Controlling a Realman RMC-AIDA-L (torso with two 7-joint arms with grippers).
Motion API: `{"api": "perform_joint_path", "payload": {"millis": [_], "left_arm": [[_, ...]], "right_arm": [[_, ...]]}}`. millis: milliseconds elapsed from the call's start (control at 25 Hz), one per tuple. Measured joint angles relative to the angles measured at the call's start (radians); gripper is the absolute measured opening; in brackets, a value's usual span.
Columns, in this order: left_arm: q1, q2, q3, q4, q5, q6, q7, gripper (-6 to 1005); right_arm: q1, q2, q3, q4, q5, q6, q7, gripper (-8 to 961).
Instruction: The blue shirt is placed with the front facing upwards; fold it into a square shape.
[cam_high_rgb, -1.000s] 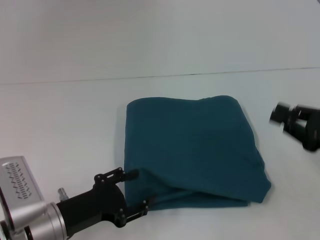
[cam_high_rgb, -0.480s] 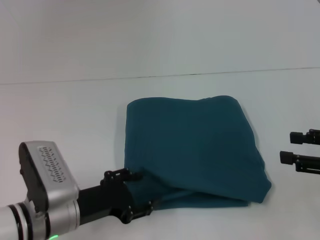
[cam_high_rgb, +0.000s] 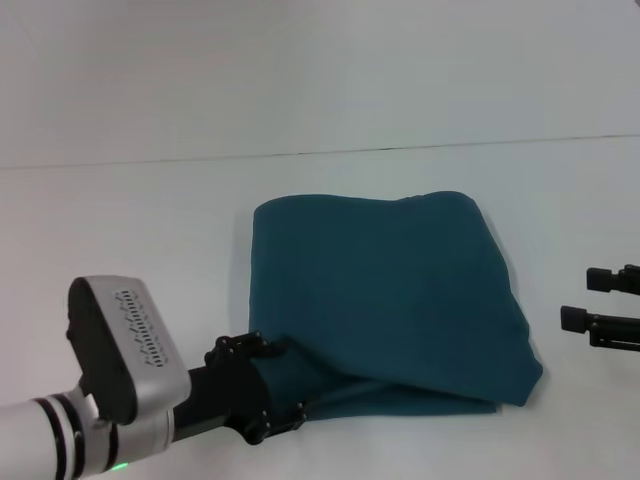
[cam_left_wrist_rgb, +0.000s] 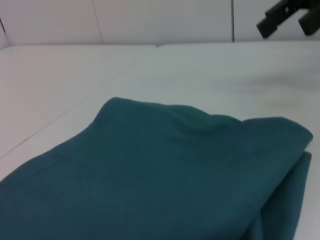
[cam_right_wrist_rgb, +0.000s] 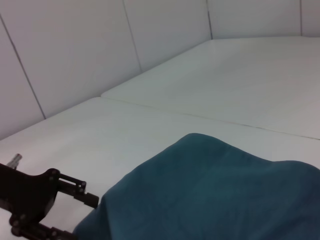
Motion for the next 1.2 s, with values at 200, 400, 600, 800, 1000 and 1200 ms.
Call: {"api": "perform_joint_path", "payload": {"millis": [200, 400, 600, 800, 1000, 1200], "left_arm": [[0.016, -0.001, 0.038, -0.083, 0.148, -0.030, -0.128, 690], [0.052, -0.003, 0.097, -0.162, 0.283, -0.077, -0.228, 691], [0.055, -0.002, 0.103, -0.170, 0.312, -0.093, -0.276, 691], [0.054, -0.002, 0.113, -0.181, 0.328, -0.086, -0.277, 686], [0.055, -0.002, 0.126, -0.184, 0.340, -0.087, -0.278, 682], [0.051, -0.002, 0.132, -0.184, 0.353, -0.096, -0.280, 659]], "right_arm": [[-0.002, 0.000, 0.004, 0.013, -0.001, 0.011, 0.000, 838], [-0.003, 0.000, 0.005, 0.024, -0.003, 0.020, 0.003, 838], [-0.003, 0.000, 0.006, 0.037, -0.004, 0.028, 0.004, 838], [-0.003, 0.000, 0.006, 0.043, -0.006, 0.029, 0.005, 837], [-0.005, 0.000, 0.013, 0.044, -0.007, 0.029, 0.005, 837], [-0.006, 0.000, 0.017, 0.045, -0.007, 0.030, 0.005, 838]]}}
